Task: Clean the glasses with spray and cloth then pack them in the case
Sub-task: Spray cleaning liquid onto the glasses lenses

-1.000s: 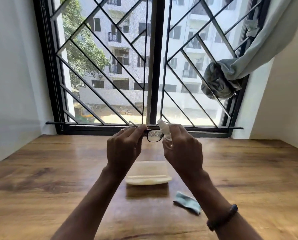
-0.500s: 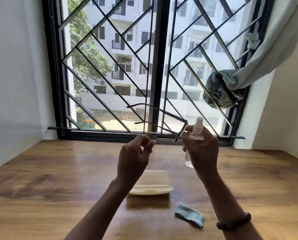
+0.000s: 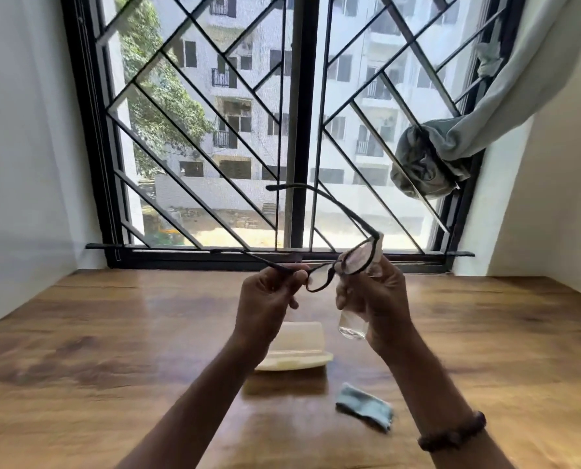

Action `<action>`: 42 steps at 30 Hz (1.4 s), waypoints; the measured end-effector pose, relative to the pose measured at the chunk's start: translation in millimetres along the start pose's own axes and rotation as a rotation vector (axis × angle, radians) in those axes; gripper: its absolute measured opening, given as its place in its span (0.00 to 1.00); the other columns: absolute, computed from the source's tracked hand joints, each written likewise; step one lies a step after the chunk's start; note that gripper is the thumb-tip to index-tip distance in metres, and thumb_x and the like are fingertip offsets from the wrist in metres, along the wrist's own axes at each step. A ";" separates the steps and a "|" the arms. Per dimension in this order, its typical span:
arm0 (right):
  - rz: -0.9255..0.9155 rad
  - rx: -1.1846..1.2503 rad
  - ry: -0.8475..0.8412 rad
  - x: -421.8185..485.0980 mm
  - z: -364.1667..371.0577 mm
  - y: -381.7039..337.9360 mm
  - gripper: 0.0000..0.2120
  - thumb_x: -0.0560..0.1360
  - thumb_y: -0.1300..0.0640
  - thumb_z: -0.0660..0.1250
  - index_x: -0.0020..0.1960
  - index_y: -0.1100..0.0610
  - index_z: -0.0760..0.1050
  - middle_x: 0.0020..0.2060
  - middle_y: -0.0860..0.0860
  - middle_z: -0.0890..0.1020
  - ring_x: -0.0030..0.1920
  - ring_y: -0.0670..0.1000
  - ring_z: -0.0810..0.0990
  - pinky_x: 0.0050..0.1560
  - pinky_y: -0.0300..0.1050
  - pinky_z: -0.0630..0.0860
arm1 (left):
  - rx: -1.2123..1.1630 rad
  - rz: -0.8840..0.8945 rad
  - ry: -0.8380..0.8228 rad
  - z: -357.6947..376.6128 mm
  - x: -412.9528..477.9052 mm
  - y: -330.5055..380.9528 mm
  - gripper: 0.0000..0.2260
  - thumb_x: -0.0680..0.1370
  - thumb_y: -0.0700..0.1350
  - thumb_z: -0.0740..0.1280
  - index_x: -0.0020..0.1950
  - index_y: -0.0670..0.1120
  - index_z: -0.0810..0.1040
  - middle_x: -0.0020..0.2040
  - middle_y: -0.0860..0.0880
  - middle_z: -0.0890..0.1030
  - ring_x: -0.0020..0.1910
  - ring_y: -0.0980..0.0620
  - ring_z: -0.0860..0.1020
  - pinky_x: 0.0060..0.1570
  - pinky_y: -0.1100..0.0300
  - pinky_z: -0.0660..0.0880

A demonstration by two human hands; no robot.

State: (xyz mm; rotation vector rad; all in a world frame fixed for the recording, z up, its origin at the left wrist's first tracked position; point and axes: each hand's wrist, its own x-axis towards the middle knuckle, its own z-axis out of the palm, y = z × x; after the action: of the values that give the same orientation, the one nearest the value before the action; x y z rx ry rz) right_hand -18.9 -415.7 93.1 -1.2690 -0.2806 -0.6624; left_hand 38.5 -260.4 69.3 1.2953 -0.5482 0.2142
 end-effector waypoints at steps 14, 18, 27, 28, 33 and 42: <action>-0.363 -0.820 -0.035 -26.0 16.8 46.1 0.26 0.72 0.63 0.69 0.65 0.49 0.64 0.40 0.52 0.82 0.29 0.46 0.76 0.31 0.42 0.74 | 0.514 0.555 0.521 -45.9 23.1 2.4 0.07 0.79 0.43 0.69 0.49 0.41 0.84 0.40 0.49 0.84 0.35 0.56 0.81 0.39 0.66 0.76; -0.483 -0.922 -0.223 -42.0 33.0 47.0 0.40 0.75 0.58 0.71 0.77 0.37 0.53 0.56 0.54 0.84 0.44 0.54 0.83 0.40 0.48 0.80 | 0.637 0.689 0.497 -54.1 26.3 3.8 0.06 0.80 0.41 0.71 0.50 0.38 0.82 0.43 0.46 0.84 0.41 0.49 0.83 0.43 0.54 0.80; -0.663 -0.869 -0.177 -48.1 45.3 32.6 0.28 0.78 0.52 0.67 0.73 0.38 0.60 0.60 0.52 0.82 0.49 0.56 0.83 0.41 0.53 0.82 | 0.751 0.806 0.332 -39.2 14.0 -0.6 0.09 0.78 0.34 0.73 0.53 0.45 0.78 0.46 0.48 0.84 0.45 0.51 0.83 0.43 0.57 0.80; -0.660 -0.869 -0.165 -47.4 45.3 31.8 0.28 0.78 0.52 0.67 0.73 0.39 0.61 0.59 0.52 0.82 0.48 0.55 0.83 0.41 0.53 0.81 | 0.753 0.820 0.322 -37.5 12.8 -0.9 0.10 0.78 0.34 0.73 0.53 0.46 0.78 0.46 0.48 0.84 0.45 0.51 0.83 0.42 0.55 0.80; -0.613 -0.866 -0.158 -46.0 43.9 29.3 0.28 0.78 0.56 0.70 0.72 0.40 0.61 0.57 0.51 0.82 0.42 0.52 0.82 0.38 0.51 0.80 | 0.774 0.831 0.292 -29.7 7.6 -0.6 0.03 0.79 0.40 0.71 0.51 0.40 0.80 0.47 0.47 0.84 0.40 0.57 0.77 0.37 0.62 0.76; -0.566 -0.866 -0.178 -47.3 45.8 26.0 0.29 0.78 0.59 0.71 0.71 0.40 0.62 0.60 0.51 0.82 0.46 0.50 0.83 0.43 0.39 0.78 | 0.725 0.805 0.280 -27.6 5.3 0.8 0.05 0.80 0.42 0.69 0.51 0.41 0.80 0.46 0.47 0.84 0.40 0.56 0.79 0.37 0.59 0.77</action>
State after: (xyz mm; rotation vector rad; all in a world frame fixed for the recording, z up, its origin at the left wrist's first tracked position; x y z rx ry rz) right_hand -33.1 -354.5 60.5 -2.1123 -0.5432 -1.2321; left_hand 50.1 -234.8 68.0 1.6318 -0.7618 1.3404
